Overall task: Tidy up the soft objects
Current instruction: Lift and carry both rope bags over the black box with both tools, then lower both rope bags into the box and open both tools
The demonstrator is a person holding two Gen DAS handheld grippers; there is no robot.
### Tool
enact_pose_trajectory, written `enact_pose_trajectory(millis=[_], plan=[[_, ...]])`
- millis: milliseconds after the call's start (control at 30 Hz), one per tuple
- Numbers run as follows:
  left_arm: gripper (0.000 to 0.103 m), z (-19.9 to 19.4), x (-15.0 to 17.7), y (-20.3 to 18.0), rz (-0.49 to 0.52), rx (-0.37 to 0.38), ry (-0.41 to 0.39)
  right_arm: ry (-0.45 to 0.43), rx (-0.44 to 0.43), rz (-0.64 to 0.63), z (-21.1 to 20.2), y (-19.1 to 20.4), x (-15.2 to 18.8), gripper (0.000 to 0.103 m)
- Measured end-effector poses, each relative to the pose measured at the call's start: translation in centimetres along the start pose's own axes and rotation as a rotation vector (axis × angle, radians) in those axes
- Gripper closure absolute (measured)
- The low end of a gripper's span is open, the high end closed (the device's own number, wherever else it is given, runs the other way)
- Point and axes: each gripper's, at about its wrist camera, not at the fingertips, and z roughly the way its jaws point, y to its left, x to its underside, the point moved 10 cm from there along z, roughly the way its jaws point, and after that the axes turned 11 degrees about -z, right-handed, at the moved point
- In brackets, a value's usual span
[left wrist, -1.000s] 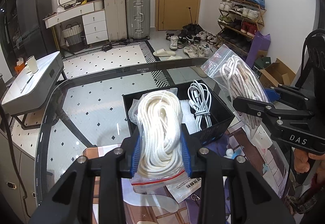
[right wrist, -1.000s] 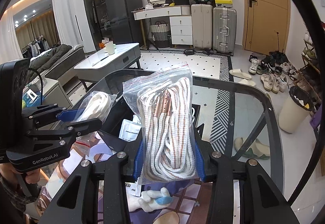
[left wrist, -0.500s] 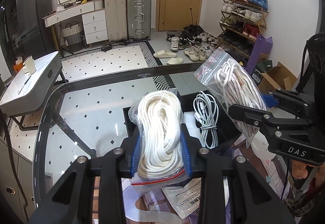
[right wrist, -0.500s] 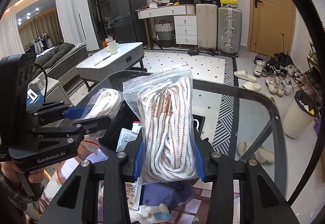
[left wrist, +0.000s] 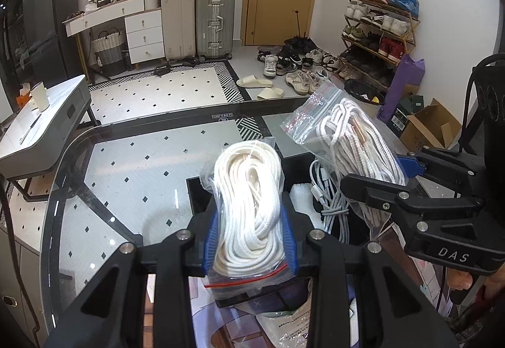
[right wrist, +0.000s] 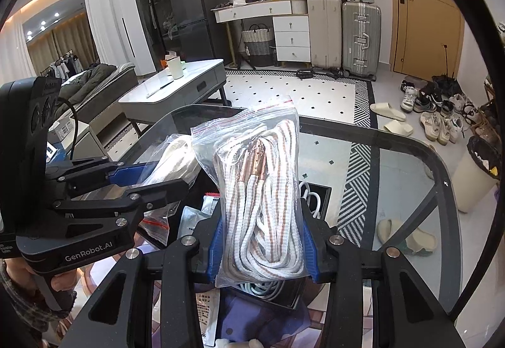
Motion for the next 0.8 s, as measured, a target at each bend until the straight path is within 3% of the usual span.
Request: enact_pose_trajectory(millis=[800], plan=[[0.069, 3.5, 1.1, -0.8, 0.002, 0.015, 0.052, 0.047, -0.016, 0.003, 2.1, 0.1, -0.8, 0.061]])
